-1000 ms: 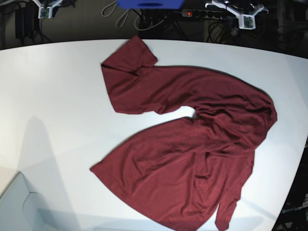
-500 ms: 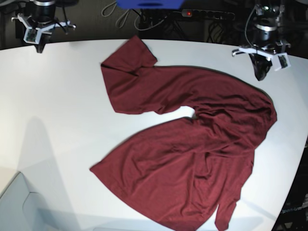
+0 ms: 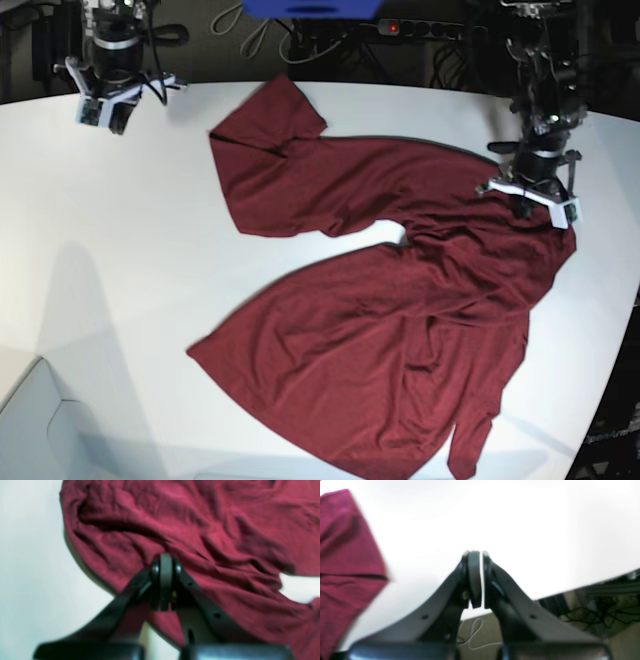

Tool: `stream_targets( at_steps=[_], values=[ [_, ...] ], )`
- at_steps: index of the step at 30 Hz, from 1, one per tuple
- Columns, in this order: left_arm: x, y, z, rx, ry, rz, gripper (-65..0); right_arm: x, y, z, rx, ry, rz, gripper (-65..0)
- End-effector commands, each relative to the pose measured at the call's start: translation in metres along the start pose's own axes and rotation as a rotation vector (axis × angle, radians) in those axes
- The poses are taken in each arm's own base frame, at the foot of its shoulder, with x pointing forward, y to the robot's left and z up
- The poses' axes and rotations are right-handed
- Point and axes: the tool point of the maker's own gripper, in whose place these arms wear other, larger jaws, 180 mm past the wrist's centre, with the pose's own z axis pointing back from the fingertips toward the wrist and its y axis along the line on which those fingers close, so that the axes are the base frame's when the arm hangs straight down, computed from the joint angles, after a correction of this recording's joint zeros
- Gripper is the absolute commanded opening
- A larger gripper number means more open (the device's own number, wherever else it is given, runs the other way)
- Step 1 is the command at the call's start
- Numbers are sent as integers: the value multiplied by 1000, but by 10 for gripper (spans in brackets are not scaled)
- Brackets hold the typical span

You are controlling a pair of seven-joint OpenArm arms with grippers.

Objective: Layout the t-shirt on the table in an organized manner, then fold the t-shirt properly
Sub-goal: 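Move both grippers down and grasp two edges of the red shirt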

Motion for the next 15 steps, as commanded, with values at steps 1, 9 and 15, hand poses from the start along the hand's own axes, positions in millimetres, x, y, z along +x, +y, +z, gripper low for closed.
stream_targets(
  at_steps=[1,9,15],
  values=[
    [15,14,2,28,-46,0,-648,9,4,3,15,-30,5,-650],
    [20,65,12,150,-69,59,-648,-8,84,13,267,60,67,-650],
    [24,79,14,185,-82,82,-648,-18,130,30,420,98,111,-603]
  ],
)
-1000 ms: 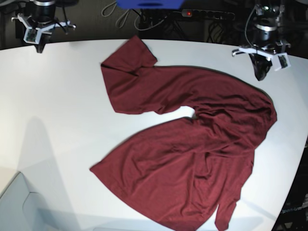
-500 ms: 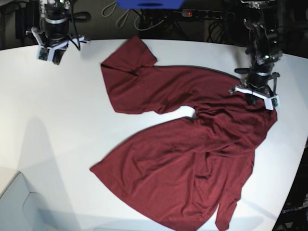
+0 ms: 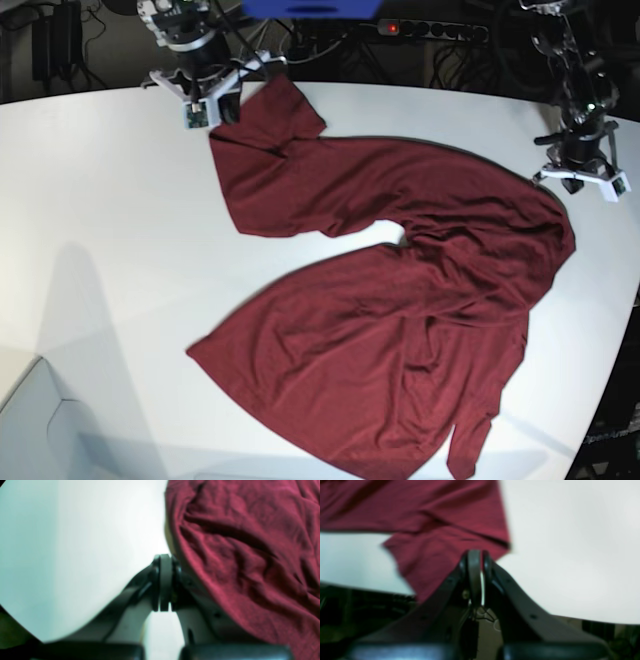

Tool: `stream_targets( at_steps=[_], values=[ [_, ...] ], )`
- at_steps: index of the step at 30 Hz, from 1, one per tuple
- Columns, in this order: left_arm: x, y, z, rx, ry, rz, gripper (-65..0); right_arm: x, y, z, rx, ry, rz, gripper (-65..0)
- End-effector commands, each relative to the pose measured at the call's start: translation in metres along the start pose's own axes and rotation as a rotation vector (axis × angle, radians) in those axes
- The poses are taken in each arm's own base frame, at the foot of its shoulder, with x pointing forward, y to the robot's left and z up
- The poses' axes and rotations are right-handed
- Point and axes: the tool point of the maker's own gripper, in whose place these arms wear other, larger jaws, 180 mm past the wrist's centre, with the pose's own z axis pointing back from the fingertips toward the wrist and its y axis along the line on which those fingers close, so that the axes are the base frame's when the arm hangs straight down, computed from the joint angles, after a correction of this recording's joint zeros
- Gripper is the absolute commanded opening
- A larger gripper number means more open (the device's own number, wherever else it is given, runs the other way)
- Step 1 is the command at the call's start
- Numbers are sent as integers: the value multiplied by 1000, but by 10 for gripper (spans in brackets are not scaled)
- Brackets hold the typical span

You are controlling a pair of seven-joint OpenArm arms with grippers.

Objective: Layout the t-shirt on the table in an organized manner, then fold the t-shirt properly
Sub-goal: 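Move both grippers down and grasp two edges of the red shirt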

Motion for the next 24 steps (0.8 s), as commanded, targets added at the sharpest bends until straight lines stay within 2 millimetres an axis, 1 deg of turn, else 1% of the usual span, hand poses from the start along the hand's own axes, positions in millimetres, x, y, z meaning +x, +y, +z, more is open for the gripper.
stream_targets(
  at_steps=[1,4,7,9,11,13,18,20,22,24],
  values=[
    [19,-3,2,-11,-59,-5,-648,10,4,2,10,-34,2,-579],
    [24,-13,7,-27,-81,11,-648,9,8,2,21,-30,2,-519],
    [28,-20,7,-41,-92,16,-648,8,8,1,21,-28,3,-482],
    [31,-32,2,-62,-96,34,-648,7,8,1,21,-23,3,-464],
    [37,-40,-2,-74,-108,48,-648,4,8,1,21,-17,2,-452],
    [32,-43,-8,-75,-92,61,-648,0,9,0,23,-5,0,-444],
    [19,-47,-26,-73,-43,77,-648,-15,22,-3,56,34,3,-418],
    [8,-47,-34,-69,-9,76,-648,-18,28,-3,70,43,1,-396],
    [4,-41,-40,-59,12,68,-648,-19,31,-3,77,46,1,-367],
    [4,-40,-46,-56,22,63,-648,-19,32,-3,79,45,0,-329]
  ],
)
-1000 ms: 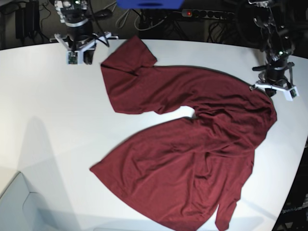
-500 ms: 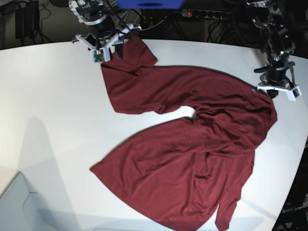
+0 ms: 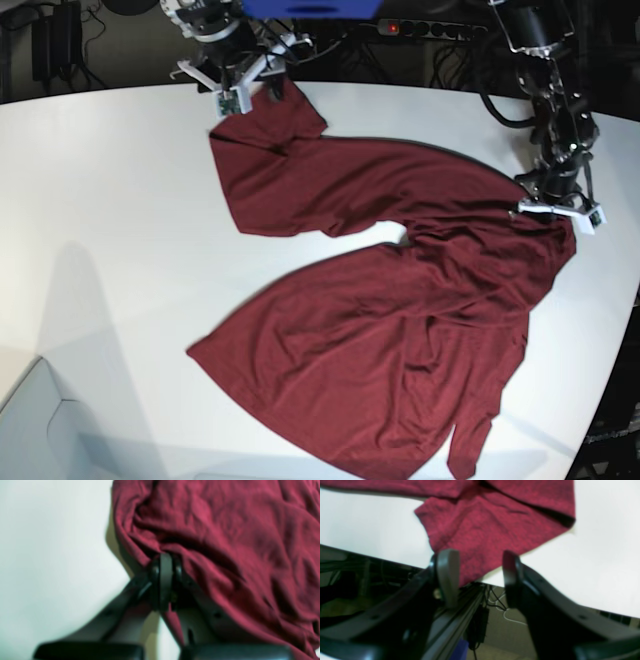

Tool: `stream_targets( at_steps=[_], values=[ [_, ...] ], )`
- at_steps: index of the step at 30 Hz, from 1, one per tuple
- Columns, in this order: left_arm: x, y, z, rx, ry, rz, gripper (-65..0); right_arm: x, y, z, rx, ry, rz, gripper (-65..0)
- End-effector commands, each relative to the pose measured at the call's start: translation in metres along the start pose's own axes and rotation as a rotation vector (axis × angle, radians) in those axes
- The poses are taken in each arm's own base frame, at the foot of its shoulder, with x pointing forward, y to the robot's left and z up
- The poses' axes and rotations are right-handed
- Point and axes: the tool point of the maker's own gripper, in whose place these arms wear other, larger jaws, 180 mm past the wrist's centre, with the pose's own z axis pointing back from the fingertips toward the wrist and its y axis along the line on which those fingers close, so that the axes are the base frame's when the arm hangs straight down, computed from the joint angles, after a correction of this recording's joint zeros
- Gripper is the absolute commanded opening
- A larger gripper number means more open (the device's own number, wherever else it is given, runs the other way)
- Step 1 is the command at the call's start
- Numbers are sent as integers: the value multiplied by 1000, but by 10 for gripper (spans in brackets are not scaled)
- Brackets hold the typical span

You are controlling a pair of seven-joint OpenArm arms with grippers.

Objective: Layout the t-shirt on the table in an organized manner, then fold the t-shirt properly
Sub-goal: 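Move both grippers down and grasp two edges of the red shirt, then pull the grasped edge with the right gripper away from the left gripper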

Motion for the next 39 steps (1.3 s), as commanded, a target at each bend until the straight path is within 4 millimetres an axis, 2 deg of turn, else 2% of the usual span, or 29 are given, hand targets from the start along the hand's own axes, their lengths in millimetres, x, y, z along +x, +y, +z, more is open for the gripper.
stream_targets(
  at_steps=[1,5,9,12,16,19,22,24,25,30,34,39],
  values=[
    [7,2,-1,3,-15,-3,-648,7,2,3,2,-31,-6,-313],
    [7,3,-2,8,-14,-1,-648,7,2,1,2,-30,-7,-269],
    [7,3,-2,7,-13,-1,-648,2,5,-7,3,-13,-22,-269],
    [7,2,-2,6,-12,-2,-648,-13,5,-16,4,30,-22,-269],
    [8,4,-2,9,-14,0,-648,-19,8,-25,4,49,-38,-281],
    [8,4,-2,9,-14,0,-648,-21,7,-27,2,56,-40,-371],
    [8,4,-2,9,-14,0,-648,-19,3,-28,-10,51,-42,-529],
    [8,4,-2,10,-16,1,-648,-19,-10,-28,-43,52,-50,-633],
    [8,4,-2,10,-16,1,-648,-20,-17,-28,-59,52,-54,-650],
    [15,8,-2,14,-27,-6,-648,-22,-67,-23,-185,51,-79,-650],
    [23,5,-4,9,-42,-4,-648,-11,-109,-17,-274,25,-60,-650],
    [24,4,-4,8,-45,-5,-648,8,-136,-16,-311,-11,12,-650]
  ],
)
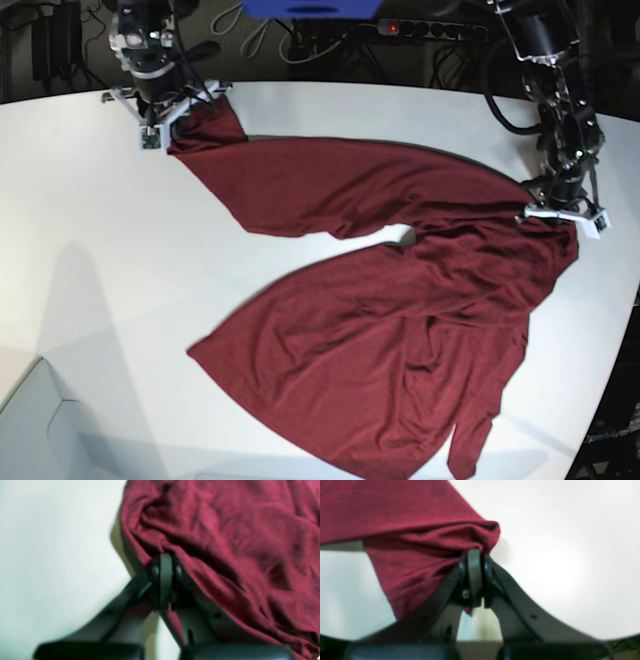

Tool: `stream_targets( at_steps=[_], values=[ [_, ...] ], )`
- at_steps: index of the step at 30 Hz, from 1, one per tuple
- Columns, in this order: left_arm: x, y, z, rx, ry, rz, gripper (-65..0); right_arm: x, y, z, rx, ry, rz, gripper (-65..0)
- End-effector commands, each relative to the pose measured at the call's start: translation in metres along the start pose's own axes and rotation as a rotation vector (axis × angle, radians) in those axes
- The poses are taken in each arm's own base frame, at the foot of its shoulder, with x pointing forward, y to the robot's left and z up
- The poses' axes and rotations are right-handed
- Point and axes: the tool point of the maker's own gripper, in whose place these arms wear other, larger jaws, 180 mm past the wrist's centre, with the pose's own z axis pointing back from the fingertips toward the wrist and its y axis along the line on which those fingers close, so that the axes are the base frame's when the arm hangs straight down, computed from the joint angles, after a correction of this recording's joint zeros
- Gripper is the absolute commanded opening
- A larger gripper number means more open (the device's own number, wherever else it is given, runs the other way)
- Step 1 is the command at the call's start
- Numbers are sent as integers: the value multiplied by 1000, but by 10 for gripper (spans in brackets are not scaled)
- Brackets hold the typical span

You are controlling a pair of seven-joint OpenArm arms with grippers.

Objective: Layout the t-shirt on the table in an organized manner, then fold the t-shirt properly
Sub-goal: 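Pull the grasped edge with the right gripper away from the left gripper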

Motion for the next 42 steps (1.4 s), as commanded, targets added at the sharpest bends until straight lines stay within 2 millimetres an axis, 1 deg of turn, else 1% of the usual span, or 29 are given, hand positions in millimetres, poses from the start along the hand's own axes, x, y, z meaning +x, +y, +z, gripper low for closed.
stream_targets(
  at_steps=[1,3,6,9,13,17,20,22,25,27,29,31,34,38,42],
  values=[
    [16,-1,0,-5,-40,-5,-648,4,-10,0,-25,-5,19,-650],
    [16,-1,0,-6,-40,-2,-648,14,-18,-3,-38,-27,43,-650],
    [16,-1,0,-6,-40,-2,-648,33,-42,-8,-86,-67,60,-650],
    [16,-1,0,-5,-40,-4,-648,57,-62,-11,-125,-118,87,-650],
    [15,0,1,-5,-39,-3,-648,92,-78,-15,-152,-193,132,-650],
    [15,0,1,-6,-39,-1,-648,131,-88,-17,-174,-274,151,-650],
    [15,0,1,-6,-39,-1,-648,155,-89,-14,-182,-332,148,-650],
    [15,0,1,-5,-38,-2,-648,172,-89,-6,-187,-381,148,-650],
    [14,1,1,-4,-35,-3,-648,195,-95,11,-212,-454,135,-650],
    [14,1,1,-4,-35,-3,-648,204,-92,17,-213,-487,116,-650],
    [14,1,1,-4,-35,-3,-648,205,-89,19,-209,-493,102,-650],
    [13,1,1,-3,-34,-3,-648,197,-88,15,-205,-470,97,-650],
    [13,1,1,-4,-34,-2,-648,171,-86,4,-197,-405,86,-650],
    [12,1,1,-5,-33,-1,-648,139,-87,-15,-188,-369,79,-650],
    [12,1,1,-5,-33,-1,-648,110,-89,-24,-183,-329,85,-650]
  ],
)
